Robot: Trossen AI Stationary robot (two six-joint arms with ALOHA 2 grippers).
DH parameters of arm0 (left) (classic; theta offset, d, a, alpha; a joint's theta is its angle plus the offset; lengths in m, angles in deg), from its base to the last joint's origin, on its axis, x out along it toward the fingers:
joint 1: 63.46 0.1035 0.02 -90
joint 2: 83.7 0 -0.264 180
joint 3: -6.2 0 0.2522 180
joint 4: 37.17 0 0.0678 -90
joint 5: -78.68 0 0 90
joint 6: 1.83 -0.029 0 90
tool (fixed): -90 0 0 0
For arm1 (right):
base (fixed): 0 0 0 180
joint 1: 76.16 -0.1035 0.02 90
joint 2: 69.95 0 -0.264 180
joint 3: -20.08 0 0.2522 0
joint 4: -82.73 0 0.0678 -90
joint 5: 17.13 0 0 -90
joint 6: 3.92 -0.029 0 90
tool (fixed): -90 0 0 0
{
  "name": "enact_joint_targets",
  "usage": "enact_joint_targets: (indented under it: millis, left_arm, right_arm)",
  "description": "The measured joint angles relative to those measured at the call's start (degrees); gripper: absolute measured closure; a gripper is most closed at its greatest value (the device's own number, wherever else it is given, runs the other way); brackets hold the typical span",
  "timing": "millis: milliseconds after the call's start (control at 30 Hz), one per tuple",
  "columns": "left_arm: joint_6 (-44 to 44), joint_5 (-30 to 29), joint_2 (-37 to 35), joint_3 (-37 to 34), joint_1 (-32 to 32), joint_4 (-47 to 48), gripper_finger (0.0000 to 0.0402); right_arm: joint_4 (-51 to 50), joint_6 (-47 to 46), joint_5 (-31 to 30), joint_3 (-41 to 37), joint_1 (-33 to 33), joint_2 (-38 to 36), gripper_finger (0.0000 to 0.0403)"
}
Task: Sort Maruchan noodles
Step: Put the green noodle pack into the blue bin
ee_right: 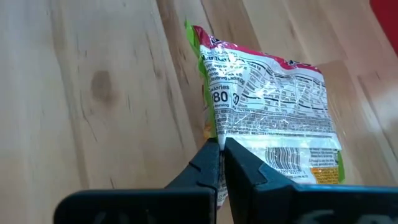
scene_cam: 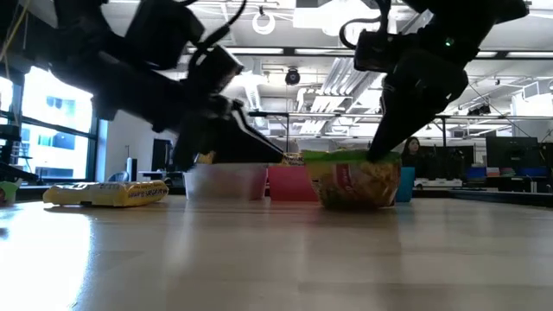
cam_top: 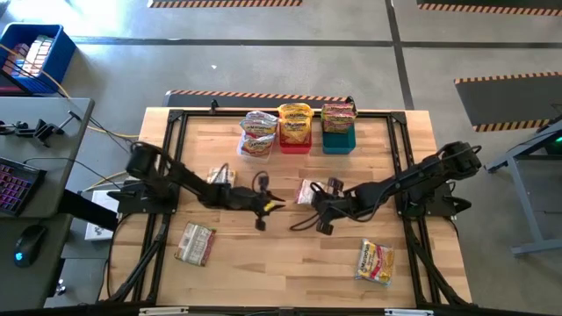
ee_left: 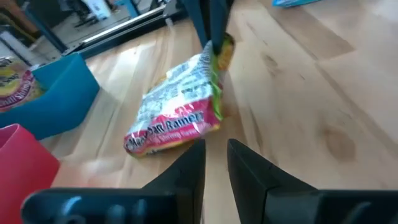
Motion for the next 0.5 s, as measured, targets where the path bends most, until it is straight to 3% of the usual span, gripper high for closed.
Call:
enact_joint_targets:
  millis: [267, 500]
  left_arm:
    - [5.03, 0.00, 5.89, 7.00, -0.21, 0.87, 0.0289]
    - [4.63, 5.40, 6.54, 8.69, -0.32, 2.72, 0.0248]
  right_arm:
    - [2.07, 0.02, -0.42, 0.00, -1.70, 0.00, 0.0402]
    - [2.93, 0.46, -0.46, 0.00, -1.82, 0.00, 0.0402]
